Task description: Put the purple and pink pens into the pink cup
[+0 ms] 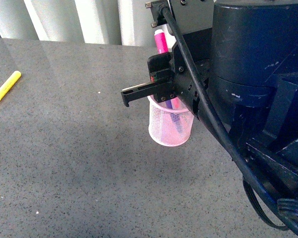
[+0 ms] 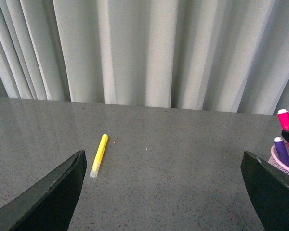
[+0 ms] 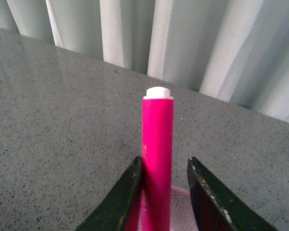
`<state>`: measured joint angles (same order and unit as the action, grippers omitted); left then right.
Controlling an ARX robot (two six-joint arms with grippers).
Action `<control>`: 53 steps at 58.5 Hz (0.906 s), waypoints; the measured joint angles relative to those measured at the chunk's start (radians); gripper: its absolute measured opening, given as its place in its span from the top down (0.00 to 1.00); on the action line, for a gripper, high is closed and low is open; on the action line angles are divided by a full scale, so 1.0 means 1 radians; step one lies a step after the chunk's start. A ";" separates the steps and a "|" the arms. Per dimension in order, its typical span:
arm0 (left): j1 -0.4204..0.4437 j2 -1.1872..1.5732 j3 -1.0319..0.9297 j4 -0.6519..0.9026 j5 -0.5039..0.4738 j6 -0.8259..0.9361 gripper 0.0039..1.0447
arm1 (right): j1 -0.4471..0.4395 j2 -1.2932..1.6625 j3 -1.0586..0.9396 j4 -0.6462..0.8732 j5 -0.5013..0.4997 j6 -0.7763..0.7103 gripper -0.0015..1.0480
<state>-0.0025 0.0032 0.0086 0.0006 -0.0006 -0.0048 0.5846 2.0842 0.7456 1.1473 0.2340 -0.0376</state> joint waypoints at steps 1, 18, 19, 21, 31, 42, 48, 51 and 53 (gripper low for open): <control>0.000 0.000 0.000 0.000 0.000 0.000 0.06 | 0.000 -0.002 -0.002 -0.005 0.000 0.003 0.66; 0.000 0.000 0.000 0.000 0.000 0.000 0.06 | 0.003 -0.100 -0.020 -0.079 0.019 0.047 0.20; 0.000 0.000 0.000 0.000 0.000 0.000 0.06 | 0.003 -0.107 -0.021 -0.083 0.020 0.048 0.18; 0.000 0.000 0.000 0.000 0.000 0.000 0.06 | 0.003 -0.125 -0.023 -0.094 0.023 0.054 0.13; 0.000 0.000 0.000 0.000 0.000 0.000 0.06 | 0.000 -0.220 -0.060 -0.134 0.027 0.058 0.07; 0.000 0.000 0.000 0.000 0.000 0.000 0.06 | -0.053 -0.464 -0.122 -0.375 0.109 0.101 0.07; 0.000 0.000 0.000 0.000 0.000 0.000 0.06 | -0.152 -0.747 -0.182 -0.727 0.186 0.204 0.07; 0.000 0.000 0.000 0.000 0.000 0.000 0.06 | -0.195 -0.872 -0.225 -0.852 0.186 0.214 0.07; 0.000 0.000 0.000 0.000 0.000 0.000 0.06 | -0.220 -0.949 -0.259 -0.909 0.180 0.210 0.07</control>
<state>-0.0025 0.0032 0.0086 0.0006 -0.0002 -0.0048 0.3641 1.1347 0.4862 0.2379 0.4145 0.1722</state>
